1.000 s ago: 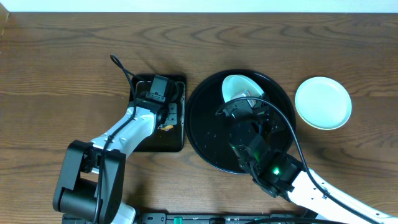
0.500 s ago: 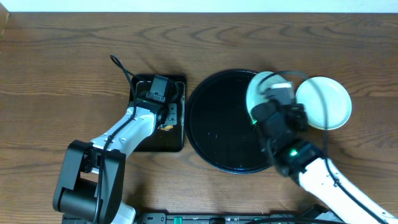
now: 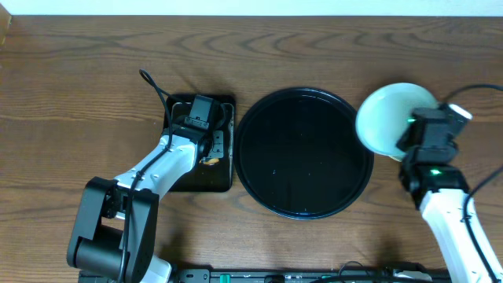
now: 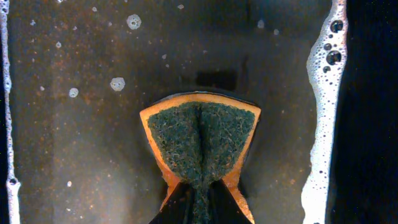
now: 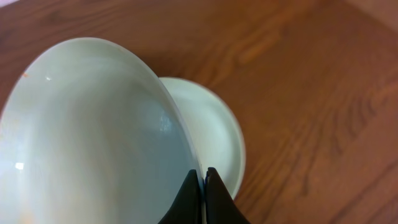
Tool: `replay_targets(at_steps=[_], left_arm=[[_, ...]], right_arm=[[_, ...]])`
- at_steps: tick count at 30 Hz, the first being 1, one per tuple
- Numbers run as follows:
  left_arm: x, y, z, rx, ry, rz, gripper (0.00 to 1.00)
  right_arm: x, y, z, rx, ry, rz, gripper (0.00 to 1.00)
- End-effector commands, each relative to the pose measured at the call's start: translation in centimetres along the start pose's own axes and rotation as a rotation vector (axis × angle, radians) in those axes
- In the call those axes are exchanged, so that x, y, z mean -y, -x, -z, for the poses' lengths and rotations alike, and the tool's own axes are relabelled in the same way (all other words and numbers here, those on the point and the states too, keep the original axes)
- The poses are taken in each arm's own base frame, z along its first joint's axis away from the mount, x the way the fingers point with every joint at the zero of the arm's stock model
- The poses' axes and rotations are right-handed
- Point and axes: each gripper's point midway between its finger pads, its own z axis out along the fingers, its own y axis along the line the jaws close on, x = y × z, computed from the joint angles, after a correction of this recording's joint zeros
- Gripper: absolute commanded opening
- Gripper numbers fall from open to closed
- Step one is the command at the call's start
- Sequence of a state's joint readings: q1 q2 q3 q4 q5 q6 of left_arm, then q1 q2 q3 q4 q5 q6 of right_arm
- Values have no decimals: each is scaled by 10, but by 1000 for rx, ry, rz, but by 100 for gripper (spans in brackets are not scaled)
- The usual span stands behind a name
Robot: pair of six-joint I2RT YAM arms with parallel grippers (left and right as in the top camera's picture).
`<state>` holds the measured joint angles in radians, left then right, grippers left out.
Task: Clean dirty plates on tray and stack at the side
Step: 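Lower the white plate onto the plate stack and release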
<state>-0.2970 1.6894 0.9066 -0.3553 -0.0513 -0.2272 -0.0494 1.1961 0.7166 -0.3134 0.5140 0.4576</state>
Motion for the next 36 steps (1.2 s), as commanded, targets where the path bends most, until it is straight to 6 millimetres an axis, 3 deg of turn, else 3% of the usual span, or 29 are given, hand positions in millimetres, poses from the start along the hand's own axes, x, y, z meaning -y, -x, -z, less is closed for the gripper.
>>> replay_targets(at_steps=[1,7,9,12,14,20,26,30,36], left_arm=[[-3,-7,-4,-21,4,-18,8],[-3,-7,-4,-21,4,-18,7],[-3,-7,-4,-21,4,-18,7],[-3,-7,-4,-21,4,-18,7],[-3,-7,-4,-21,4,-18,7],[-2,-7,-4,-21,-1,-19,7],[-1,6,-4,26,-21,-6,7],[58,2,12,34,-446,-304,7],[24,23,9,72,-428,-145,8]], right_arm=[[13,2,-10,-40,23,-140,1],[37,8,-25,-46,-14,-211,2],[35,7,-30,-57,4,-223,12],[29,5,-35,-76,41,-229,36],[22,3,-37,-89,73,-229,45],[-21,-9,-27,-171,322,-128,43],[-55,-36,-7,-278,480,-29,42],[-71,-55,6,-323,538,76,42],[-85,-71,18,-354,578,163,37]])
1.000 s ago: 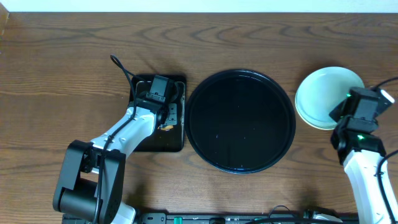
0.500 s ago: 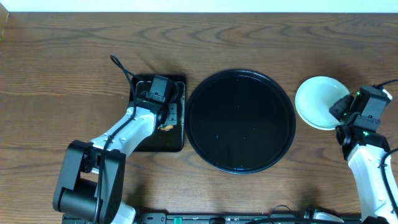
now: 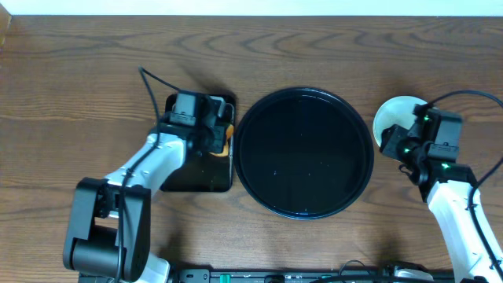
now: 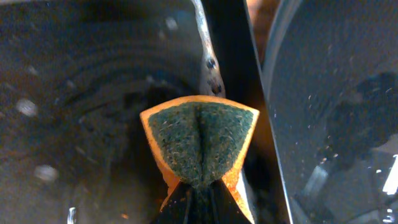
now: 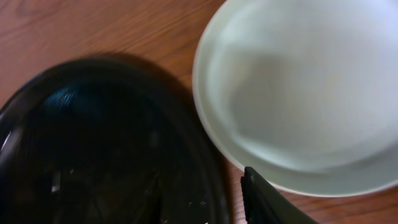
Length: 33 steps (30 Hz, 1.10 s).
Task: Clean dirty plates on tray and stack at the side
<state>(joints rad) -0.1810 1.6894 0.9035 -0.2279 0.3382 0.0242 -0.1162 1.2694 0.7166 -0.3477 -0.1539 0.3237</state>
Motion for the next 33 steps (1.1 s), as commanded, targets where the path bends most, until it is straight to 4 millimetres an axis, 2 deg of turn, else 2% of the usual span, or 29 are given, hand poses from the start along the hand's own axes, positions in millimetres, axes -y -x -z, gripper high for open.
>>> replay_targets(at_steps=[1,4,5,8,12,15,17,22,27,30,32,33], left_arm=[[-17,-1,4,7,-34,56,7],[-57,-8,10,1,112,238,8],[-65,-11,12,-3,135,273,7],[-70,-18,12,-25,102,321,8],[-53,-26,7,-67,-44,327,7],[-12,-20,11,-60,-309,265,7],[7,-17,17,-54,-431,261,7],[7,-18,15,-60,-429,265,7],[3,-31,1,-108,-431,296,8],[-12,-42,-14,-144,-363,316,7],[-33,-51,-21,-167,-239,328,7],[-53,-56,-22,-178,-119,358,7]], right_arm=[[-15,-8,-2,-27,40,72,36],[-20,-11,-3,-33,51,88,34],[-22,-11,-3,-34,54,91,33],[-24,-12,-3,-37,59,98,32],[-25,-14,-3,-41,58,99,31],[-24,-15,-3,-49,56,98,30],[-24,-16,-3,-52,54,98,29],[-24,-17,-3,-54,54,98,26],[-23,-17,-3,-55,54,97,25],[-23,-17,-3,-56,54,97,25],[-23,-17,-3,-56,53,98,25],[-23,-18,-3,-60,52,97,25]])
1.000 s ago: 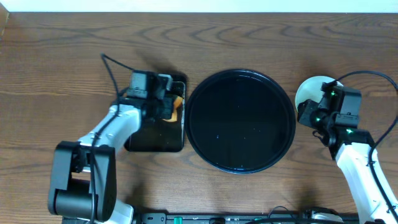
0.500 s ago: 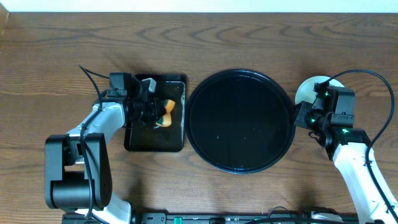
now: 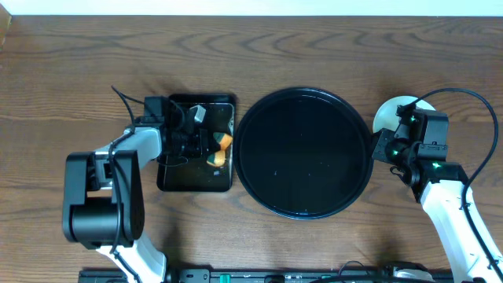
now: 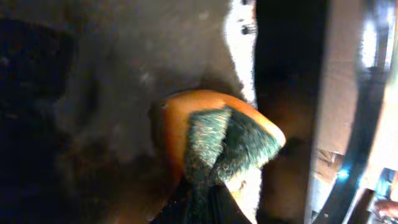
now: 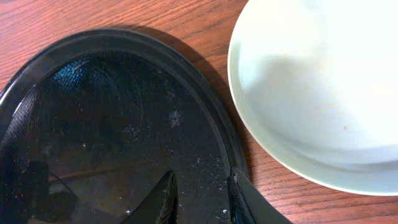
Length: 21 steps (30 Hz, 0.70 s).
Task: Clean dirty plates on tray and stack at the side
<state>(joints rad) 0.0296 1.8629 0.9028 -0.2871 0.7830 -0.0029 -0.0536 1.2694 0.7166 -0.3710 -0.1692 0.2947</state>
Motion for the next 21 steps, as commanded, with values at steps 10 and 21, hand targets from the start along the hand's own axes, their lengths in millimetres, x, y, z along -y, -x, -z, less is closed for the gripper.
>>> replay_targets(at_steps=[10,21], left_arm=[[-56,19,40,137,369,130,7],[-29,34,85,262,474,46,8]], right_arm=[[-4,-4,-1,-17,10,29,25],[-3,-6,-1,-24,8,28,24]])
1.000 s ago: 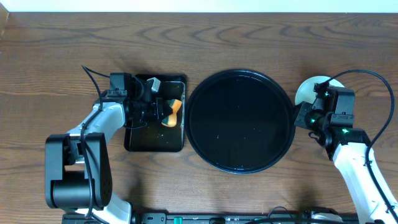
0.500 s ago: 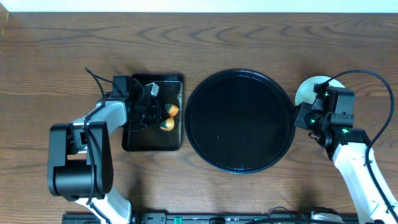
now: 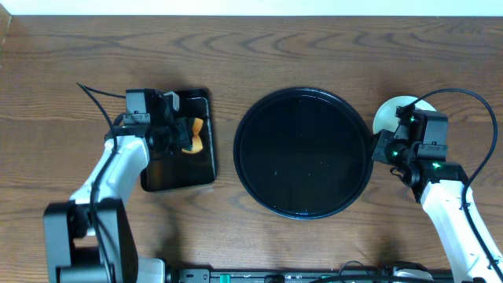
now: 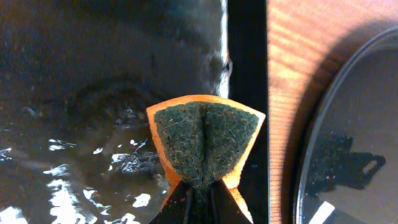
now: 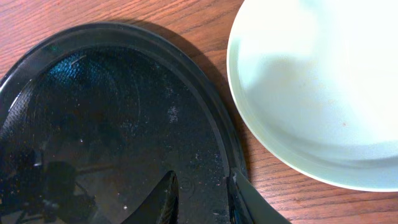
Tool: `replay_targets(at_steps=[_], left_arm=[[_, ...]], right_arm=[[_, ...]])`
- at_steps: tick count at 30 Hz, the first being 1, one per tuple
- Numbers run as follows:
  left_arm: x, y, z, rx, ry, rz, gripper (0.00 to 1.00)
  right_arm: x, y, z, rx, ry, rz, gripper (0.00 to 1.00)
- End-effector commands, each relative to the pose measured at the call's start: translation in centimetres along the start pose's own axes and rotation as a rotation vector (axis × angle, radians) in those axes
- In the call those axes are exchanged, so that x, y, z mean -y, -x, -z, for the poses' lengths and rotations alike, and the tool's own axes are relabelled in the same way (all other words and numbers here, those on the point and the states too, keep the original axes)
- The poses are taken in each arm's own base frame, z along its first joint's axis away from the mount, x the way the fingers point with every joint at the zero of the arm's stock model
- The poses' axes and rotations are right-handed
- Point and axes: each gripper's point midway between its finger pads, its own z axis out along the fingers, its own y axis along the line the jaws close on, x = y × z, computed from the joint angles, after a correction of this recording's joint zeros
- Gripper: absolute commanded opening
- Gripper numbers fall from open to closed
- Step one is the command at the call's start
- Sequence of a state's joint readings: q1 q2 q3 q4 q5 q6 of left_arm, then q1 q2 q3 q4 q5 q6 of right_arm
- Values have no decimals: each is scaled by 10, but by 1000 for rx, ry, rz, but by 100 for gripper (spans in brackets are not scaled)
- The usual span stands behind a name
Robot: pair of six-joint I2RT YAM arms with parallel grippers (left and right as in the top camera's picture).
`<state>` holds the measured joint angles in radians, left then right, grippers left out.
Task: Clean dirty plates on tray and stack at the side
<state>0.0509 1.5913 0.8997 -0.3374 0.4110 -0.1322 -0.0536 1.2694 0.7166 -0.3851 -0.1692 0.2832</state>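
An empty round black tray (image 3: 302, 153) lies mid-table; its wet floor (image 5: 112, 124) fills the right wrist view. Just right of it rest stacked pale green plates (image 3: 395, 111), seen close as plates (image 5: 323, 81), partly hidden under my right arm. My right gripper (image 3: 379, 149) is open with nothing in it, and in its own view the right gripper (image 5: 202, 199) straddles the tray's right rim. My left gripper (image 3: 180, 135) is shut on an orange sponge (image 3: 193, 134) with a green scouring face (image 4: 205, 140), over the right side of the black basin (image 3: 177, 169).
The rectangular basin (image 4: 74, 93) holds dark soapy water and sits slightly askew, a strip of wood between it and the tray (image 4: 348, 155). Cables trail from both arms. Bare wooden table surrounds everything.
The basin now sits further left, away from the tray, and slightly turned. My left gripper, still pinching the sponge, has moved left with it. The right arm and plates have not moved.
First my right gripper held a plate tilted above another at the right, while the left held the sponge in the basin water. Then the plate lay on the stack. Later the right gripper stood open at the tray's rim; now the basin has shifted left.
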Motion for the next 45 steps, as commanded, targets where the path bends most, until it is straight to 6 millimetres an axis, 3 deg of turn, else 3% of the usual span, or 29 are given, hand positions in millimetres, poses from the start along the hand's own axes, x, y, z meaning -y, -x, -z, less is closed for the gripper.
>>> replay_targets(at_steps=[1,5,16,28,33,42,45], left_arm=[[-26,-2,3,13,171,3,7],[-45,-9,0,-4,273,6,8],[-52,-46,-39,-159,285,52,8],[19,-80,-68,-240,187,-169,7],[19,-78,-69,-224,220,-197,8],[-18,-54,-55,-141,353,-81,8],[-3,-61,-59,-173,253,-38,8]], right_arm=[[-4,-2,-1,-11,11,19,24],[-4,-3,-1,-11,11,19,24],[-4,-3,-1,-15,10,18,23],[-4,-4,-1,-18,10,17,23],[-3,-4,-1,-18,10,17,23],[-3,-5,-1,-21,9,17,22],[-3,-5,-1,-21,9,17,22]])
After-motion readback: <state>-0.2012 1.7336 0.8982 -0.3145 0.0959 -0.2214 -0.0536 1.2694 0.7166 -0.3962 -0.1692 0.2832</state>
